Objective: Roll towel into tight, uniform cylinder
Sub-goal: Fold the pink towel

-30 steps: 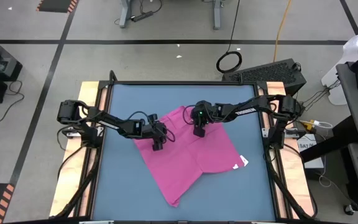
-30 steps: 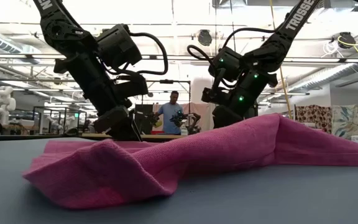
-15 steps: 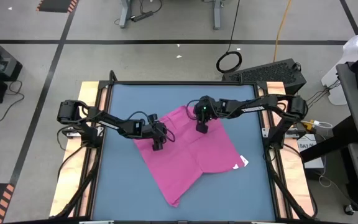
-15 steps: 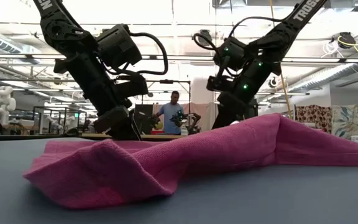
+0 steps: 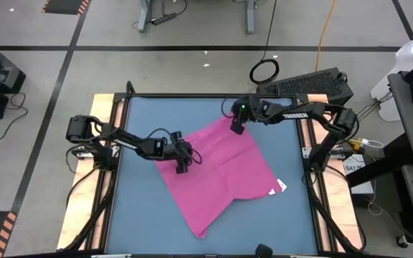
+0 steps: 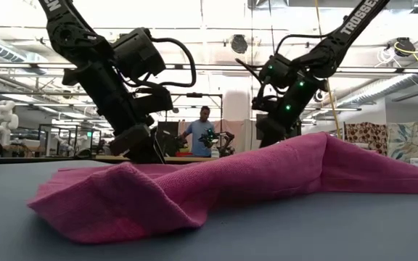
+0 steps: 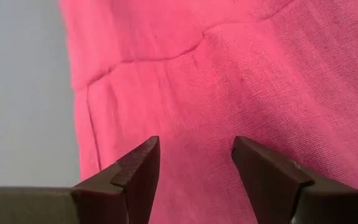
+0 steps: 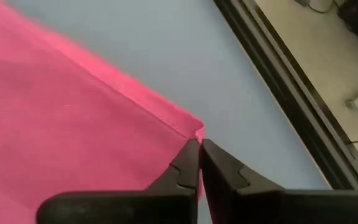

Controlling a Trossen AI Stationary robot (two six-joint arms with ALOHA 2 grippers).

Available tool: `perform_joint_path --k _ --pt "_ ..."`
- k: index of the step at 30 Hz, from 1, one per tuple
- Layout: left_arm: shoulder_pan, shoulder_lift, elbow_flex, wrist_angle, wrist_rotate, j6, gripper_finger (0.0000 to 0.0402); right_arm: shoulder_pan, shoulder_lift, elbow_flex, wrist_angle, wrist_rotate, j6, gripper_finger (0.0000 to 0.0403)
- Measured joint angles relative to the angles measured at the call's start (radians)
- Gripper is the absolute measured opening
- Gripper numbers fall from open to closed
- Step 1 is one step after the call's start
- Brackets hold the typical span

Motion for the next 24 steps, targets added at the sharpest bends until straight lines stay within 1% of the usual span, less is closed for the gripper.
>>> perform_joint_path --k 2,6,10,12,15,17,21,24 --pt "-0.001 0.0 0.0 0.007 -0.025 0.015 0.0216 -0.007 0.0 0.0 -0.001 0.0 0.011 0.0033" --pt "0.009 0.002 0.0 0.026 -0.128 0.04 0.0216 0.005 -0.04 0.0 -0.073 -0.022 0.064 0.0084" --pt "0.027 0.003 -0.001 0.011 -0.203 0.037 0.0216 0.045 -0.138 0.0 -0.247 -0.037 0.168 0.0129" --pt "0.029 0.003 -0.002 0.011 -0.223 0.03 0.0216 0.08 -0.192 0.0 -0.351 -0.071 0.224 0.0143" --pt "0.027 -0.006 0.0 0.008 -0.25 0.021 0.0216 0.163 -0.258 0.0 -0.477 -0.128 0.308 0.0154" --pt "0.026 -0.026 0.007 0.007 -0.277 0.014 0.0216 0.24 -0.289 -0.007 -0.541 -0.132 0.361 0.0157" --pt "0.018 -0.094 0.022 0.016 -0.289 0.001 0.0216 0.411 -0.334 -0.051 -0.585 -0.131 0.481 0.0157" --pt "-0.007 -0.153 0.021 0.018 -0.283 -0.018 0.0216 0.537 -0.353 -0.087 -0.579 -0.124 0.586 0.0157"
